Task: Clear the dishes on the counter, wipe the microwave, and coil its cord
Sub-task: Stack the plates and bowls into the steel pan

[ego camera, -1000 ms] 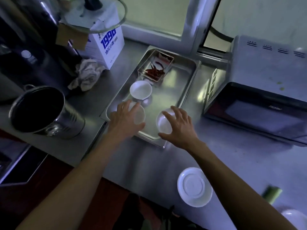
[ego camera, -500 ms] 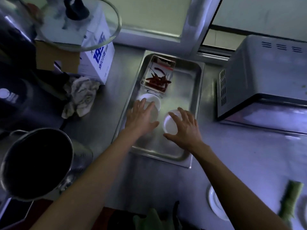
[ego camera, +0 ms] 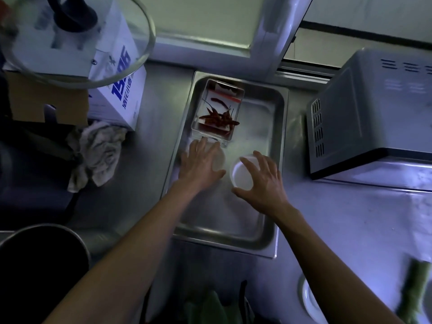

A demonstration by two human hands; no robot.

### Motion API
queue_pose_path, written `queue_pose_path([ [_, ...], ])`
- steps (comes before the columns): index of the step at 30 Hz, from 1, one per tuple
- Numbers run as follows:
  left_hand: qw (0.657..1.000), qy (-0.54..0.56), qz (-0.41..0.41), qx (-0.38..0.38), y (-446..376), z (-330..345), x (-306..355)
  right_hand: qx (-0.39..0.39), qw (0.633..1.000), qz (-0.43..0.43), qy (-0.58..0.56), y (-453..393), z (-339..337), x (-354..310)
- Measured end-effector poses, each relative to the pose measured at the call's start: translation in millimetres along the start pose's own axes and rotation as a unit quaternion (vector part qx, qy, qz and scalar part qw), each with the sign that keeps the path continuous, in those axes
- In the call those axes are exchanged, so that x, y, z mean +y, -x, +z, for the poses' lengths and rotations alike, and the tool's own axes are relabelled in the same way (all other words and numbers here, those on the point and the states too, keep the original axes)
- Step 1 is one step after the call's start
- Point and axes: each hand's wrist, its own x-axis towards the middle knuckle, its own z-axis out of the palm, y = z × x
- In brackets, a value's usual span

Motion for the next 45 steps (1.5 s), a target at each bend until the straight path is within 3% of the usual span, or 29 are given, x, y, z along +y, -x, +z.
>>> queue_pose_path([
  [25,0.996,-0.035,0.014,-0.085,-7.0,2.8,-3.9,-0.008,1.0,0.005,-0.026,-16.6,19.4,12.1],
  [29,0.998,-0.036,0.016,-0.053,9.1,-1.8,-8.9,-0.001,1.0,-0.001,-0.03,-18.9,16.4,5.7],
  [36,0.997,-0.018,0.01,0.078,35.7,-32.5,-30.9,0.017,0.998,-0.048,-0.03,-30.7,17.5,-29.0],
  [45,0.994,0.034,-0.022,0.102,53.7,-41.6,-57.3,-0.004,0.996,-0.085,-0.018,-57.2,42.0,-77.9],
])
